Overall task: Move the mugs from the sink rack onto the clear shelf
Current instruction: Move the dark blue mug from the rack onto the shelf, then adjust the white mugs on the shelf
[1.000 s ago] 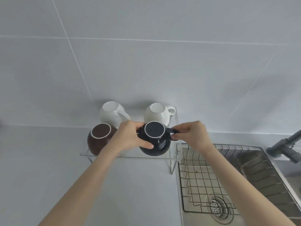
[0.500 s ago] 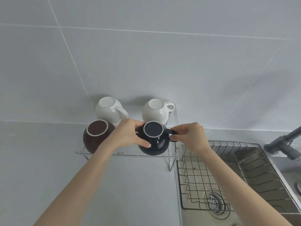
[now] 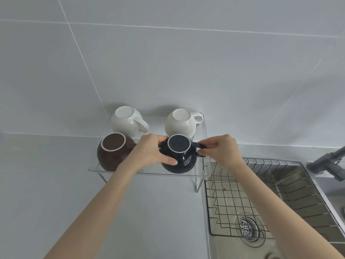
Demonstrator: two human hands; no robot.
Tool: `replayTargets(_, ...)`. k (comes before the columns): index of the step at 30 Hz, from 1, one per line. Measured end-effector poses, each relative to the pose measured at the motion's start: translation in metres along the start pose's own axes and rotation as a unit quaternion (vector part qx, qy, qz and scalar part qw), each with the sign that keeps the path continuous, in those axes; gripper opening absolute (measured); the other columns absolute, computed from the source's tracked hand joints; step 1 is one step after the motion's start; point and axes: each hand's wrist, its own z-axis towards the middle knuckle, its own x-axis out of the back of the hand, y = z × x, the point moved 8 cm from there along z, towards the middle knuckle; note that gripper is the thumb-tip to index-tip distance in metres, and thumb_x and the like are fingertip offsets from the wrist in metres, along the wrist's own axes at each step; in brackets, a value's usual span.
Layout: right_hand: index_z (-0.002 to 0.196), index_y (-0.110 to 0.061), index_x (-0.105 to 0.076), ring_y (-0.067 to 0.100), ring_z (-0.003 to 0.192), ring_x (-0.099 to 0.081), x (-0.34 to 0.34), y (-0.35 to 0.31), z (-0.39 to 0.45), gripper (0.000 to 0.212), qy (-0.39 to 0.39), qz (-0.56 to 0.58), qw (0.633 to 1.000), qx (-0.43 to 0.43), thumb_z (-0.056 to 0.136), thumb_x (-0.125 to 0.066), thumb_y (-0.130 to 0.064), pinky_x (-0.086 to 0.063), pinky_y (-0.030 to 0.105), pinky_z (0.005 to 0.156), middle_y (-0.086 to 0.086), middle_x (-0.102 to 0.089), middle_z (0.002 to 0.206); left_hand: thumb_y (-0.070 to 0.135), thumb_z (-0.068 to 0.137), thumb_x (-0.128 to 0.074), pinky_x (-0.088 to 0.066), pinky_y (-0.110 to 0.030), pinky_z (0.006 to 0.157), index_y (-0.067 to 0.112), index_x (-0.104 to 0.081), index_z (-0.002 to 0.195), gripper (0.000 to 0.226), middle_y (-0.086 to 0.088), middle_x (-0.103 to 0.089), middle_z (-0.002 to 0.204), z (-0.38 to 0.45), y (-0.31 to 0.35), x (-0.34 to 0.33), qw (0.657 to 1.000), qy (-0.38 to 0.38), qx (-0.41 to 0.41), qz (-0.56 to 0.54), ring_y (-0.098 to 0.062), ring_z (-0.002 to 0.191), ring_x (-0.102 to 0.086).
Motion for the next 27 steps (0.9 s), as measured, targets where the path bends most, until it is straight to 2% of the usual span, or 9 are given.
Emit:
replayTargets(6, 0.084, -0.012, -0.075, -0.013, 0.053, -0.061, 0.000, 0.001, 0.000, 0.022, -0.006, -0.009, 1.000, -0.001, 0.067, -0.073, 0.001, -0.043, -0.004, 0.057, 0.009, -0.076, 0.087, 0.037, 0.041, -0.081, -0.050, -0.044, 0.094, 0.020, -0.066, 0.102, 0.065, -0.008, -0.073, 0.101, 0.001, -0.003, -0.002, 1.000, -0.016, 0.007, 0.004, -0.023, 0.100, -0.065)
replayTargets(10, 0.111, -0.016, -0.064, 0.011, 0.093, -0.064, 0.000, -0.005, -0.002, 0.047, -0.097, -0.050, 0.994, -0.008, 0.067, -0.077, -0.008, -0.047, 0.008, 0.073, 0.005, -0.070, 0.104, 0.034, 0.057, -0.082, -0.042, -0.031, 0.101, 0.019, -0.054, 0.121, 0.072, 0.012, -0.061, 0.116, 0.002, -0.002, 0.003, 0.996, -0.088, 0.029, -0.005, -0.011, 0.114, -0.054)
replayTargets(12, 0.119, -0.017, -0.058, 0.013, 0.100, -0.061, 0.011, -0.016, 0.002, 0.050, -0.094, -0.079, 0.992, 0.023, 0.072, -0.074, -0.013, -0.043, 0.019, 0.087, 0.003, -0.065, 0.106, 0.052, 0.052, -0.076, -0.037, -0.033, 0.105, 0.020, -0.046, 0.129, 0.088, 0.008, -0.053, 0.121, 0.009, -0.001, 0.024, 0.998, -0.039, 0.048, -0.010, -0.011, 0.119, -0.047)
replayTargets(14, 0.118, -0.013, -0.059, 0.016, 0.098, -0.062, 0.029, -0.029, 0.015, 0.039, -0.027, -0.083, 0.994, 0.069, 0.079, -0.066, -0.011, -0.041, 0.021, 0.090, 0.007, -0.066, 0.109, 0.061, 0.050, -0.070, -0.037, -0.032, 0.102, 0.026, -0.054, 0.118, 0.078, 0.004, -0.053, 0.112, 0.017, 0.004, 0.042, 0.998, 0.033, 0.045, -0.028, -0.013, 0.115, -0.051)
replayTargets(17, 0.117, -0.009, -0.059, 0.023, 0.104, -0.063, 0.040, -0.033, 0.051, 0.033, 0.054, -0.085, 0.992, 0.080, 0.085, -0.055, -0.003, -0.040, 0.019, 0.091, 0.014, -0.067, 0.114, 0.042, 0.070, -0.072, -0.035, -0.028, 0.100, 0.012, -0.046, 0.130, 0.072, -0.003, -0.056, 0.127, 0.039, 0.010, 0.039, 0.996, 0.078, 0.034, -0.036, -0.018, 0.125, -0.048)
replayTargets(19, 0.121, -0.007, -0.057, 0.024, 0.110, -0.060, 0.030, -0.029, 0.074, 0.037, 0.047, -0.121, 0.988, 0.085, 0.085, -0.052, 0.000, -0.040, 0.018, 0.092, 0.014, -0.065, 0.120, 0.036, 0.073, -0.071, -0.033, -0.029, 0.103, 0.008, -0.037, 0.136, 0.076, -0.010, -0.045, 0.142, 0.051, 0.013, 0.032, 0.994, 0.101, 0.031, -0.020, -0.021, 0.130, -0.043)
replayTargets(21, 0.121, -0.007, -0.057, 0.026, 0.112, -0.060, 0.013, -0.023, 0.088, 0.039, 0.017, -0.160, 0.981, 0.107, 0.083, -0.054, 0.001, -0.043, 0.027, 0.097, 0.013, -0.065, 0.121, 0.032, 0.073, -0.072, -0.033, -0.031, 0.104, 0.006, -0.037, 0.136, 0.077, -0.012, -0.044, 0.143, 0.060, 0.011, 0.024, 0.992, 0.121, 0.029, -0.009, -0.024, 0.131, -0.042)
replayTargets(24, 0.117, -0.007, -0.060, 0.026, 0.106, -0.061, 0.005, -0.016, 0.097, 0.037, 0.025, -0.165, 0.979, 0.116, 0.082, -0.056, 0.000, -0.045, 0.028, 0.093, 0.012, -0.069, 0.114, 0.028, 0.066, -0.076, -0.040, -0.022, 0.084, 0.013, -0.055, 0.123, 0.062, -0.009, -0.065, 0.120, 0.066, 0.010, 0.015, 0.988, 0.155, 0.003, -0.011, -0.023, 0.113, -0.057)
replayTargets(27, 0.113, -0.006, -0.063, 0.026, 0.099, -0.063, 0.007, -0.016, 0.101, 0.034, 0.054, -0.156, 0.979, 0.123, 0.081, -0.058, 0.000, -0.043, 0.023, 0.087, 0.014, -0.071, 0.107, 0.024, 0.063, -0.078, -0.030, -0.013, 0.065, 0.013, -0.061, 0.112, 0.053, -0.006, -0.071, 0.103, 0.067, 0.009, 0.013, 0.981, 0.194, -0.007, -0.016, -0.017, 0.090, -0.058)
